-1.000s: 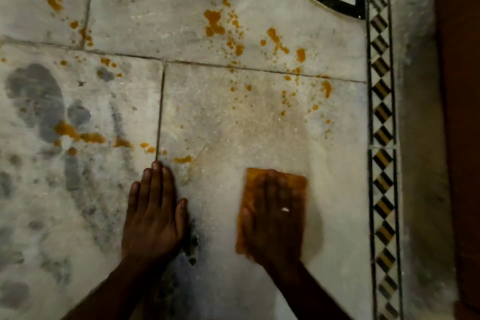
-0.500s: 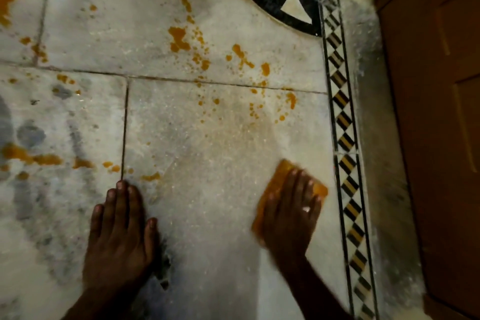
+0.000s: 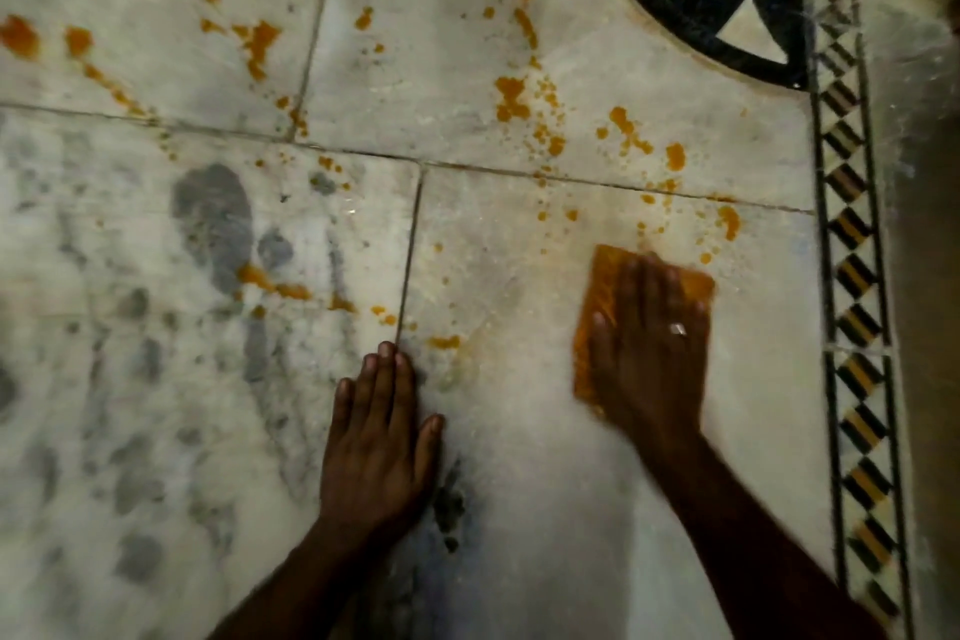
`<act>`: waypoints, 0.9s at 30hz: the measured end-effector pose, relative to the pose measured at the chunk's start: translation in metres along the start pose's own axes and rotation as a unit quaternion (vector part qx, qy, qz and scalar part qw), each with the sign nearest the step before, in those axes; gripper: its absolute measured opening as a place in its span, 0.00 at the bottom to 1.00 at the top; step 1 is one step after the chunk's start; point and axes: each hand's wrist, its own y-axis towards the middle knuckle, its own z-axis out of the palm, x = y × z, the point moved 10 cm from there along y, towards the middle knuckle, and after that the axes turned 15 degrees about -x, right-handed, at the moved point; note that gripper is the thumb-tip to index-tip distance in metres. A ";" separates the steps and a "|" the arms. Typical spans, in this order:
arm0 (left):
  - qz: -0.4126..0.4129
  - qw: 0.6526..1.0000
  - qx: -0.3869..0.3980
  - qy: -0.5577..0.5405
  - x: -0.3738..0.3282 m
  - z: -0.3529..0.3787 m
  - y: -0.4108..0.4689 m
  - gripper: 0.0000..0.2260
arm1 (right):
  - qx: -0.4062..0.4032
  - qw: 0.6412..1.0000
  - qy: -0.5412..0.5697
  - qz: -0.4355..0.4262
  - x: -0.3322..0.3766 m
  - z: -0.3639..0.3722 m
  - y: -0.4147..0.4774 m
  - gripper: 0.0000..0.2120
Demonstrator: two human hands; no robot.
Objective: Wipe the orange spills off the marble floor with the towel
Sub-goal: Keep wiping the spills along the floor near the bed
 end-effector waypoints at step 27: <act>-0.163 0.985 0.011 0.060 0.139 -0.017 -0.003 0.34 | 0.021 0.927 0.127 -0.351 0.252 -0.018 -0.073 0.32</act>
